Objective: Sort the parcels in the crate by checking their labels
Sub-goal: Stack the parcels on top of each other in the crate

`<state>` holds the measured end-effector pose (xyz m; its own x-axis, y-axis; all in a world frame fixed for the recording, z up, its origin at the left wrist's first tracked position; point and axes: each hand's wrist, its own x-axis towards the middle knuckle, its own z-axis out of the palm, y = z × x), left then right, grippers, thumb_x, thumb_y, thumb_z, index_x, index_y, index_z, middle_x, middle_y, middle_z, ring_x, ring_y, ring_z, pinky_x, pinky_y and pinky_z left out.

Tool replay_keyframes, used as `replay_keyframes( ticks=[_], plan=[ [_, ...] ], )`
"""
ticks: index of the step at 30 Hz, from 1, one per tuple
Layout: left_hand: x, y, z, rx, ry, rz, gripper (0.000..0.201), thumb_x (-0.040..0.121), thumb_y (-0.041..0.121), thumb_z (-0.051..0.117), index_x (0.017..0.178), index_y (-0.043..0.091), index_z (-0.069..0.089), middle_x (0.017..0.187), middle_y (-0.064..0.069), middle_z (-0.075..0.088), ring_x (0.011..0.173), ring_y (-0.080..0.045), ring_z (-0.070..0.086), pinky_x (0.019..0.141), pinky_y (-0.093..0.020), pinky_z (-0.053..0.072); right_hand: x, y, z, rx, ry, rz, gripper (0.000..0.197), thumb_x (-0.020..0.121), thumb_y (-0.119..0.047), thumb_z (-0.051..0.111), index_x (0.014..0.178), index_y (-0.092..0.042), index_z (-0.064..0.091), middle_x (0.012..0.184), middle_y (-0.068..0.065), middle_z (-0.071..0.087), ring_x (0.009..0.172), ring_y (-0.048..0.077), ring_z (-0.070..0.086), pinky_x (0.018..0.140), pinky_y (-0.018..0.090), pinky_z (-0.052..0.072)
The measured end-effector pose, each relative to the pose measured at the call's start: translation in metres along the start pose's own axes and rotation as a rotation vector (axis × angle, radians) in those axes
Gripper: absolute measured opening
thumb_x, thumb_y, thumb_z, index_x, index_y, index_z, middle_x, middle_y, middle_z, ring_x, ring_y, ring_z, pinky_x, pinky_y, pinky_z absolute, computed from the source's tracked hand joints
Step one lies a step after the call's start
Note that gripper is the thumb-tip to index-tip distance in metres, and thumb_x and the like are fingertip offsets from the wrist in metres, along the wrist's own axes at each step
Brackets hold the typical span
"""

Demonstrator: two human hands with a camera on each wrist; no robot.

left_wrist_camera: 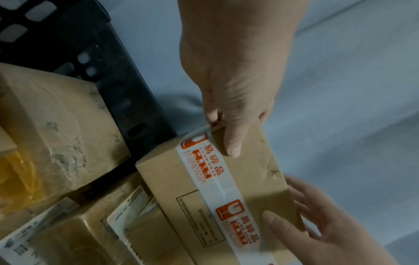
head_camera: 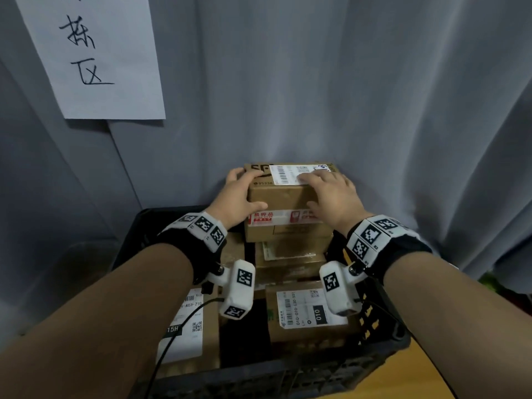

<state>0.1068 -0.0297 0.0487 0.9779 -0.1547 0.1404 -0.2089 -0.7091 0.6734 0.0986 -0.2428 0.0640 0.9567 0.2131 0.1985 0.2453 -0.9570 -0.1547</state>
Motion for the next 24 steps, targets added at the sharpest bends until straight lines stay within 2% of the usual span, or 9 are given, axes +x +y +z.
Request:
replay_keyframes(
  ticks=[5,8,11,13,15,17,20,24],
  plan=[
    [-0.002,-0.002,0.002,-0.009,-0.032,-0.037,0.076,0.082,0.018,0.071,0.146,0.028,0.03,0.139,-0.008,0.028,0.127,-0.023,0.04,0.104,-0.021,0.027,-0.001,-0.004,0.005,-0.034,-0.004,0.008,0.067,0.084,-0.029,0.064,0.144,-0.031,0.033,0.15,0.003,0.034,0.142,0.025,0.023,0.119,0.049,0.005],
    [-0.006,0.0,0.001,-0.031,-0.056,-0.042,0.089,0.082,0.022,0.072,0.15,0.028,0.017,0.145,-0.012,0.027,0.13,-0.025,0.039,0.107,-0.027,0.031,-0.003,-0.01,0.004,-0.042,0.017,0.02,0.069,0.083,-0.034,0.065,0.143,-0.028,0.033,0.149,0.005,0.035,0.142,0.026,0.023,0.119,0.049,0.004],
    [-0.008,0.0,-0.002,-0.061,-0.063,-0.04,0.1,0.079,0.026,0.075,0.152,0.028,0.008,0.148,-0.013,0.028,0.134,-0.025,0.037,0.109,-0.032,0.031,-0.007,-0.016,0.001,-0.047,0.043,0.012,0.07,0.083,-0.035,0.064,0.144,-0.027,0.032,0.15,0.007,0.033,0.142,0.028,0.022,0.119,0.049,0.006],
    [-0.009,0.0,-0.005,-0.071,-0.064,-0.044,0.102,0.078,0.029,0.076,0.153,0.027,0.006,0.149,-0.013,0.029,0.136,-0.024,0.035,0.111,-0.032,0.029,-0.011,-0.021,-0.003,-0.016,0.1,-0.018,0.064,0.086,-0.032,0.06,0.143,-0.025,0.035,0.148,0.008,0.036,0.14,0.028,0.026,0.118,0.047,0.013],
    [-0.01,-0.002,-0.009,-0.094,-0.045,-0.046,0.102,0.077,0.031,0.076,0.153,0.024,0.008,0.149,-0.012,0.03,0.137,-0.024,0.033,0.113,-0.035,0.029,-0.014,-0.028,-0.007,0.036,0.175,-0.068,0.051,0.088,-0.028,0.056,0.137,-0.022,0.044,0.139,0.006,0.046,0.132,0.026,0.036,0.11,0.041,0.027],
    [-0.012,-0.005,-0.014,-0.094,-0.016,-0.048,0.099,0.078,0.033,0.075,0.152,0.02,0.011,0.152,-0.013,0.028,0.14,-0.025,0.029,0.115,-0.037,0.027,-0.017,-0.038,-0.01,0.128,0.185,-0.124,0.038,0.09,-0.024,0.054,0.127,-0.018,0.054,0.124,0.004,0.057,0.118,0.023,0.048,0.096,0.034,0.039],
    [-0.021,-0.017,-0.023,-0.077,0.021,-0.082,0.089,0.083,0.036,0.069,0.151,0.015,0.016,0.155,-0.014,0.024,0.142,-0.027,0.027,0.116,-0.04,0.026,-0.021,-0.058,-0.006,0.25,0.052,-0.142,0.024,0.091,-0.025,0.053,0.114,-0.019,0.058,0.102,0.001,0.065,0.091,0.019,0.058,0.076,0.03,0.049],
    [-0.039,-0.049,-0.035,-0.033,0.025,-0.182,0.075,0.088,0.04,0.061,0.148,0.014,0.024,0.152,-0.014,0.027,0.138,-0.029,0.034,0.114,-0.042,0.031,-0.023,-0.084,0.016,0.356,-0.121,-0.116,0.014,0.092,-0.022,0.054,0.1,-0.018,0.066,0.091,-0.002,0.065,0.084,0.016,0.061,0.073,0.027,0.049]
  ],
)
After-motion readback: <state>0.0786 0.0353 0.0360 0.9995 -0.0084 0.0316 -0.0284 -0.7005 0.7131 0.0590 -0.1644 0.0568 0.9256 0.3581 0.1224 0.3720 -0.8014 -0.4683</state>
